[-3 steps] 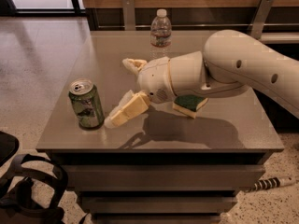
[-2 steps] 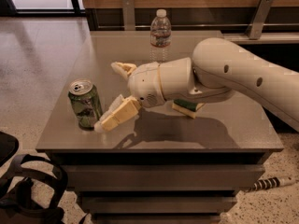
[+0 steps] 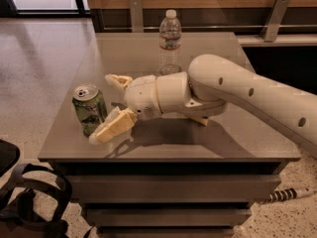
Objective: Pick green can
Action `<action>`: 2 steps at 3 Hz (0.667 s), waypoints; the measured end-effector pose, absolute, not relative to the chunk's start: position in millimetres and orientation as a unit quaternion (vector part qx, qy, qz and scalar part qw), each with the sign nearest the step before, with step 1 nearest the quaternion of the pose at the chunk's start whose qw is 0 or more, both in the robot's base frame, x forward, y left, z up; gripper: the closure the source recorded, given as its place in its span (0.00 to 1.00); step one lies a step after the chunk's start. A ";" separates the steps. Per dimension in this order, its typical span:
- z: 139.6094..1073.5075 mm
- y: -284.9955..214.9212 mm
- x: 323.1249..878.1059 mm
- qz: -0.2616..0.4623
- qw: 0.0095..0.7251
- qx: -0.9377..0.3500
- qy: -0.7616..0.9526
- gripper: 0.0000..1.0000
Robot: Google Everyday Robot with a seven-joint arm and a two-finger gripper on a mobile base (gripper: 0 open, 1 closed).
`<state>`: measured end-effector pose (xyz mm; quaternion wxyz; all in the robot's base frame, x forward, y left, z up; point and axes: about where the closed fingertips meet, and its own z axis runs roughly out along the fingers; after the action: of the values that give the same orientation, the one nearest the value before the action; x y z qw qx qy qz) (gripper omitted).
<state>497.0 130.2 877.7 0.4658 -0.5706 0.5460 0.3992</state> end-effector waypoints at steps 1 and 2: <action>878.3 132.2 495.5 0.400 0.465 -0.572 0.545 0.28; 878.8 133.7 494.5 0.400 0.465 -0.573 0.544 0.51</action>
Offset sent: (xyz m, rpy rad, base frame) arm -0.0007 0.0009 -0.0001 -0.0004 0.0000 0.0024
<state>494.5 133.7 878.8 0.4646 -0.5734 0.5435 0.4000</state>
